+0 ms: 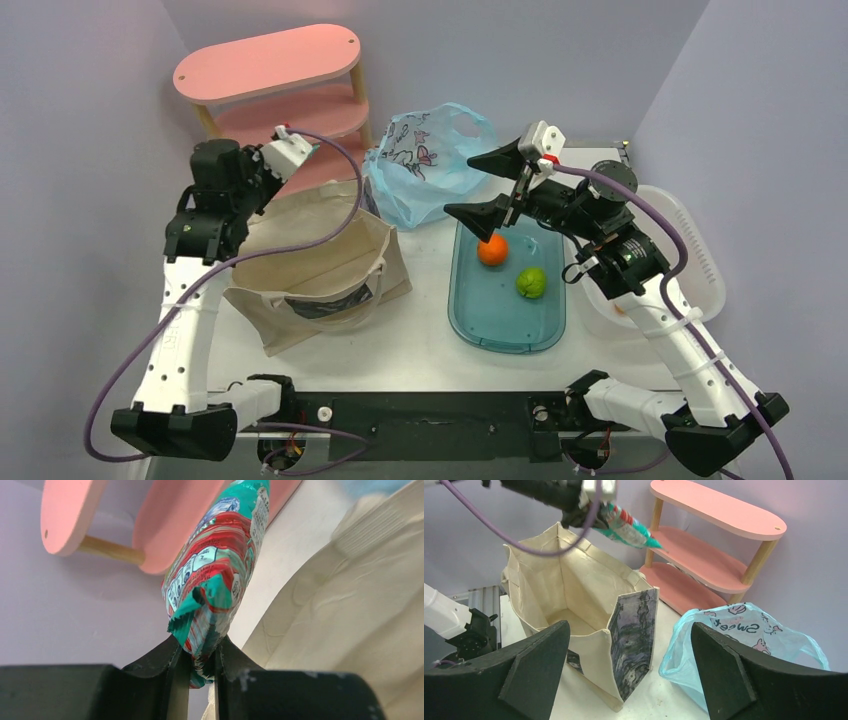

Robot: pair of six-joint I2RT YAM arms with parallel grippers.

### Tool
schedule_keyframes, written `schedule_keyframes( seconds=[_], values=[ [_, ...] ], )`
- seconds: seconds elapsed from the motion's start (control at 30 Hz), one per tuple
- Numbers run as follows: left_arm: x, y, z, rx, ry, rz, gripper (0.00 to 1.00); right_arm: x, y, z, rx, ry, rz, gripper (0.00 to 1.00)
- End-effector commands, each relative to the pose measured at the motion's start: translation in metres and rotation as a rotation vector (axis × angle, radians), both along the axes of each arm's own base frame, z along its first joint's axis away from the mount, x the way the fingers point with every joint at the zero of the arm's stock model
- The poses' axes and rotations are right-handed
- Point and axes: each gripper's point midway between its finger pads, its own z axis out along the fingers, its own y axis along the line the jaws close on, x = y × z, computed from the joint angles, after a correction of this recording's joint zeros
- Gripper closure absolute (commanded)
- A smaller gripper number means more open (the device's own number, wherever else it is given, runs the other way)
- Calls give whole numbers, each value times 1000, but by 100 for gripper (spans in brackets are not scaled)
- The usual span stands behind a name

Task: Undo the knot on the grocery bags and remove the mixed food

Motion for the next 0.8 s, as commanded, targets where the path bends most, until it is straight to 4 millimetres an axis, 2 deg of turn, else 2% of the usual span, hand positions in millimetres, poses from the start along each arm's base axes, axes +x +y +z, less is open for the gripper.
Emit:
schedule_keyframes(
  seconds=[0.0, 0.03, 0.07, 0.1, 0.13, 0.17, 0.2, 0.23, 0.3, 0.47, 0.77],
  values=[
    [19, 38, 15, 279, -133, 202, 100, 7, 0, 3, 23, 6, -23, 14],
    [22, 40, 5, 295, -123, 217, 100, 8, 0, 3, 23, 9, -28, 14],
    [27, 37, 10, 291, -162, 221, 100, 8, 0, 3, 23, 10, -31, 14],
    [31, 36, 1, 296, -154, 222, 100, 9, -1, 2, 22, 12, -39, 14],
    [35, 35, 5, 290, -183, 227, 100, 10, -1, 2, 22, 10, -43, 14],
    [41, 36, -2, 300, -170, 240, 100, 9, -2, 2, 22, 9, -47, 14],
    [46, 36, 2, 299, -197, 254, 100, 9, -3, 2, 20, 8, -50, 14],
    [53, 40, -5, 321, -181, 283, 100, 9, -4, 1, 18, 7, -53, 14],
    [64, 43, -3, 333, -201, 319, 100, 8, -5, -1, 16, 6, -57, 14],
    [85, 46, 7, 363, -259, 355, 100, 7, -9, -6, 3, 4, -69, 14],
    [135, 66, -14, 425, -219, 374, 100, 10, -11, -12, -4, 11, -84, 14]
  ],
)
